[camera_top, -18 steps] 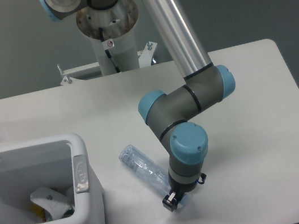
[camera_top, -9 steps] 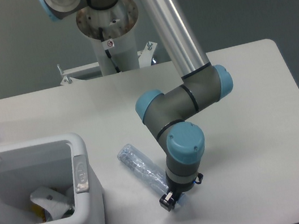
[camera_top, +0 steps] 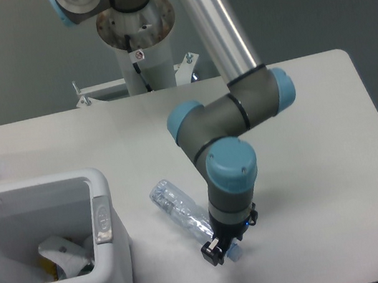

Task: Place the trash in the trash can
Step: 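Grasp the bottle near its white cap and lift it, then carry the held bottle over the trash bin and lower it inside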

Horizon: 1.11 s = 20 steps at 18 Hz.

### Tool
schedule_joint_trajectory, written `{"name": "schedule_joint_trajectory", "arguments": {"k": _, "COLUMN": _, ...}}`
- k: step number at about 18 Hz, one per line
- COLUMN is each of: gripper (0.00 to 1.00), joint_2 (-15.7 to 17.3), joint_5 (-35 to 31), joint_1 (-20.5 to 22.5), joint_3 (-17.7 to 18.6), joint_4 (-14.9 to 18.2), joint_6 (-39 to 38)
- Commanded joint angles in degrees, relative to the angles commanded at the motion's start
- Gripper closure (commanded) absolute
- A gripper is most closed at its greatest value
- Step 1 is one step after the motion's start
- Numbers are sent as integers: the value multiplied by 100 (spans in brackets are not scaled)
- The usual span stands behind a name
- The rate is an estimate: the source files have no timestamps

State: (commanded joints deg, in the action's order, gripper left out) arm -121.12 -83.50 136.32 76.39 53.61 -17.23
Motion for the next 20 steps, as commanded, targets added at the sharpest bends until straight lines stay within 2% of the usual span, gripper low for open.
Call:
{"name": "schedule_joint_trajectory", "arguments": {"k": 4, "gripper": 45, "joint_2": 290, "joint_5": -88, "joint_1": 26, "joint_3": -370, "joint_4": -87, "joint_6": 351}}
{"name": "schedule_joint_trajectory", "arguments": {"k": 8, "gripper": 45, "joint_2": 668, "joint_5": -88, "joint_1": 105, "joint_3": -624, "joint_4": -842, "joint_6": 449}}
{"name": "schedule_joint_trajectory", "arguments": {"k": 13, "gripper": 44, "joint_2": 906, "joint_5": -70, "joint_1": 79, "joint_3": -1178, "joint_4": -1054, "joint_6": 440}}
{"name": "schedule_joint_trajectory", "arguments": {"k": 15, "gripper": 44, "joint_2": 968, "joint_5": -70, "joint_1": 36, "joint_3": -1240, "joint_4": -1221, "joint_6": 440}}
{"name": "schedule_joint_trajectory", "arguments": {"k": 20, "gripper": 44, "joint_2": 1187, "joint_5": -70, "joint_1": -465, "joint_3": -1241, "joint_4": -1670, "joint_6": 493}}
